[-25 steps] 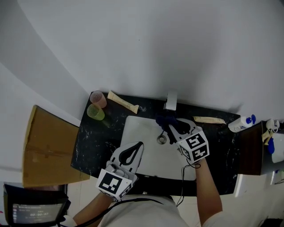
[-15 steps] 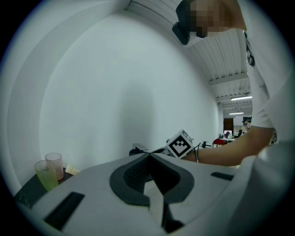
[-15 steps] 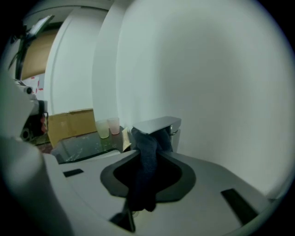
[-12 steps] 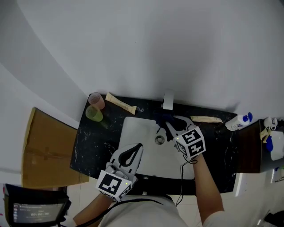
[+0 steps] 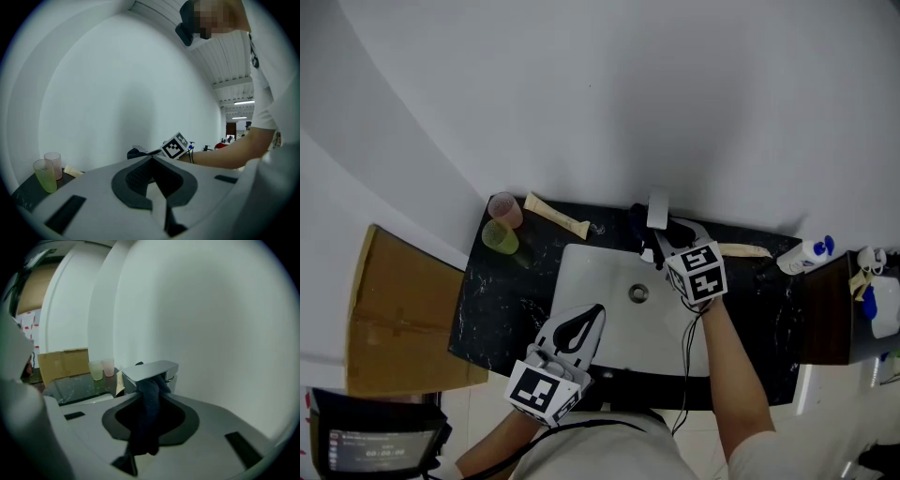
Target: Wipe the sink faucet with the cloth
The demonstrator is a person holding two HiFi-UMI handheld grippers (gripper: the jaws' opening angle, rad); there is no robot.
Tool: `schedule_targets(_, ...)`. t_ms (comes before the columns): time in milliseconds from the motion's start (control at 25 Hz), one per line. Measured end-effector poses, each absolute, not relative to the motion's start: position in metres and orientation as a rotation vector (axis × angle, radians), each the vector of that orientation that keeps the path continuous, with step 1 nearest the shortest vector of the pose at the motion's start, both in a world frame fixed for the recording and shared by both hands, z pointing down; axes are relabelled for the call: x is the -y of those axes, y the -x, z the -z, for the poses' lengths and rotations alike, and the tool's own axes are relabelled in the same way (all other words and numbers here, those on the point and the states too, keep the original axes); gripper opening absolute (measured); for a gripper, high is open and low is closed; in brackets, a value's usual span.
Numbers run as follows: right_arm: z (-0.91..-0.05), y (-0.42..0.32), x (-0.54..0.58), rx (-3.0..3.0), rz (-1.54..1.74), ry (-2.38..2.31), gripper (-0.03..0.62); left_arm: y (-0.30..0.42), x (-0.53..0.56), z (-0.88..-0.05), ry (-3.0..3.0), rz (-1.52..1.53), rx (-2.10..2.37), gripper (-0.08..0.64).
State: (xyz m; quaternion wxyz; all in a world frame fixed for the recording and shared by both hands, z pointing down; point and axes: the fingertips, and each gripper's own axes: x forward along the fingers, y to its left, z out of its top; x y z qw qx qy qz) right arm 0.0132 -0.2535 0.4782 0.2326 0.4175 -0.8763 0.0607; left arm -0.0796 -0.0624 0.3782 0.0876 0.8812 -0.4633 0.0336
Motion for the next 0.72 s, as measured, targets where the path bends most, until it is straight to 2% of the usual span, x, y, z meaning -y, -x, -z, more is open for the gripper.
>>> schedule_targets(360,-0.481,-0.006,0.187,2.478,-0.248,-0.983,0.086,0.074,0.061,-0.377,-2.647,-0.098,1.350,-0.003)
schedule_targets(720,-0.479,-0.017,0.245,2.453,-0.177,-1.201,0.086,0.079,0.061,-0.379,-2.619,-0.086,1.357,-0.003)
